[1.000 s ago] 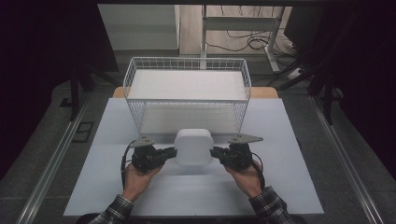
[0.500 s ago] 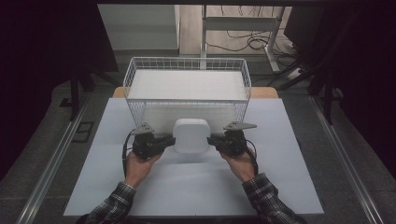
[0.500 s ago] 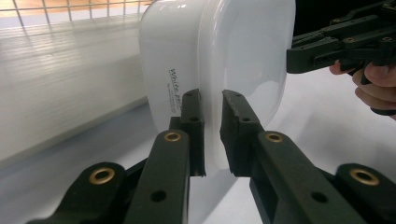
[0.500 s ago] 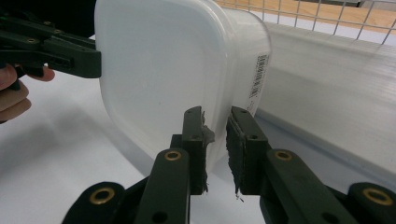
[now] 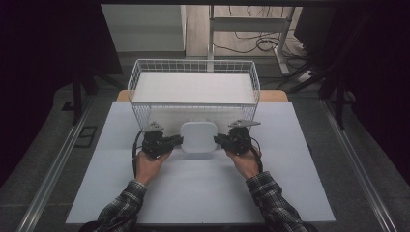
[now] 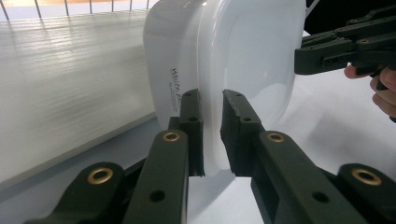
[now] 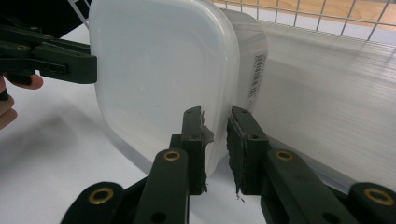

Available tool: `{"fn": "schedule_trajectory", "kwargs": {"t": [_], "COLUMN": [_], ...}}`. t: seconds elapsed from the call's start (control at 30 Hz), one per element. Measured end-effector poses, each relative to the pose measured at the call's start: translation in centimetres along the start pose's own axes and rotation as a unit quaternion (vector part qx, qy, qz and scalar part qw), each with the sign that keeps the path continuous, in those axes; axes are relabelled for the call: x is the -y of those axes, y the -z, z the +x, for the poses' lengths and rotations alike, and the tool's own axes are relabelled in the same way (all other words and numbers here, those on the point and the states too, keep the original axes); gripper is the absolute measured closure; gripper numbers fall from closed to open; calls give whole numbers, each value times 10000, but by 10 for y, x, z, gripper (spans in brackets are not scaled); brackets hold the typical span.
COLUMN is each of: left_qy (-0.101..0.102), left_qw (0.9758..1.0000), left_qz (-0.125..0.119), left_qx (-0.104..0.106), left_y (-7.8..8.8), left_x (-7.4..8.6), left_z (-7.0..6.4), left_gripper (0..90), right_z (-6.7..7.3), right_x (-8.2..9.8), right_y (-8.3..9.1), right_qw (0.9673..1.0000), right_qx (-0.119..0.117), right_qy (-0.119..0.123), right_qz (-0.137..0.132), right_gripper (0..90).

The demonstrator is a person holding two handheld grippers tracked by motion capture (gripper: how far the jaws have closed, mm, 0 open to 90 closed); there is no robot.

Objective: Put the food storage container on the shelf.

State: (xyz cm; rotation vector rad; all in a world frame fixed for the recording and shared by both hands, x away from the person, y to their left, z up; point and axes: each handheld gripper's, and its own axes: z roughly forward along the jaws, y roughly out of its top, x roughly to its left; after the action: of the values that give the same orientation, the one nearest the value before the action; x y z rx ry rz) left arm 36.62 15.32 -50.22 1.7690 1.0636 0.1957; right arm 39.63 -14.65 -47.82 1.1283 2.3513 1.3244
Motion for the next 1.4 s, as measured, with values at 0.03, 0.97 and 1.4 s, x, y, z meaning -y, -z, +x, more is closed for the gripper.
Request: {"fn": "schedule_trajectory", "kwargs": {"t": [0.03,0.97,1.4], "left_qy": [0,-361,-521], "left_qw": [10000,9947,9977], "left_qz": [0,-337,-336], "left_qx": [0,-901,-276], "left_y": [0,-25,-6], "left_x": [0,-22,-15], "left_z": [0,9,-5], "left_gripper": [792,462,217], "right_z": [0,-9,-1], "right_x": [0,-21,-19], "right_y": [0,-21,-9], "right_qw": [10000,9985,9988], "right_qx": [0,474,173], "right_qy": [0,163,283], "right_qz": [0,-225,-369], "right_gripper": [761,584,666]}}
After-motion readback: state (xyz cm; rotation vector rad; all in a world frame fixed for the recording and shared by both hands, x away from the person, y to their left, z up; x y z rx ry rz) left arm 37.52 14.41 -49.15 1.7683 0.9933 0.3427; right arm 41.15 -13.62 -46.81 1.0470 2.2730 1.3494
